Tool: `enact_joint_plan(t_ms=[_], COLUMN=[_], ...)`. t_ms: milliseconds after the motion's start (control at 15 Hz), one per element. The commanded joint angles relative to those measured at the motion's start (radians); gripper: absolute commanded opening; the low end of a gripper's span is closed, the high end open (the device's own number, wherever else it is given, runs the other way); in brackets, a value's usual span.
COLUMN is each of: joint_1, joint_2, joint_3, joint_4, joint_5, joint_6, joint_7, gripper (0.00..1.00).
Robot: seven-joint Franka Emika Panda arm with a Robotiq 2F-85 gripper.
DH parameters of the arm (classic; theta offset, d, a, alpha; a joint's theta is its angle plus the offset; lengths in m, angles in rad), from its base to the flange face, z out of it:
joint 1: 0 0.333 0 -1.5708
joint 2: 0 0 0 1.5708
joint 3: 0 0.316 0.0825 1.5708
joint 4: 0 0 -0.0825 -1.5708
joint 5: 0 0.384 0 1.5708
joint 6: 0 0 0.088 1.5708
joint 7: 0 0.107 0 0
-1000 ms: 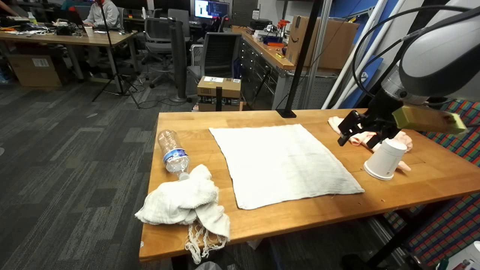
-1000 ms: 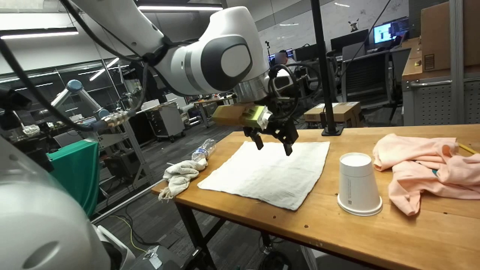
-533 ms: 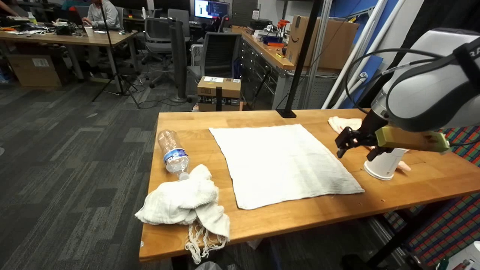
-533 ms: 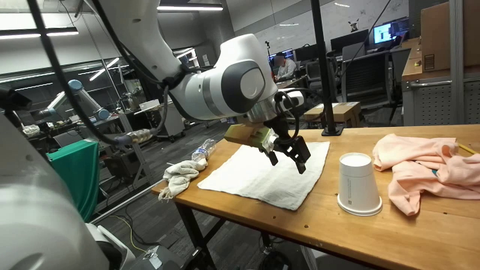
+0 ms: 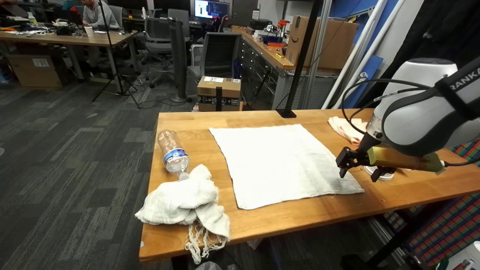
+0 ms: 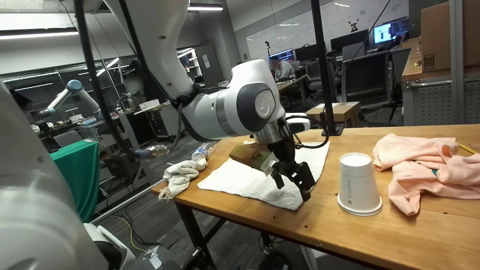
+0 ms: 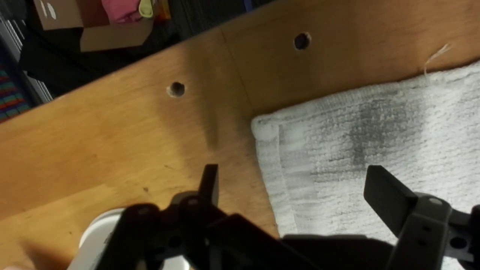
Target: Fold the towel
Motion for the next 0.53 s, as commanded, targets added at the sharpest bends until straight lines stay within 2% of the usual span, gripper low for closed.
enact_joint_plan(t_ms=[0,467], joint_1=[0.032,0.056], joint_2=[0.025,0.067], joint_3=[-0.019,-0.028], joint_4=[0.023,0.037], joint_5=[0.001,0.065], joint_6=[-0.042,-0.078], joint_7=[0.046,0.030], gripper=[1.00,1.00])
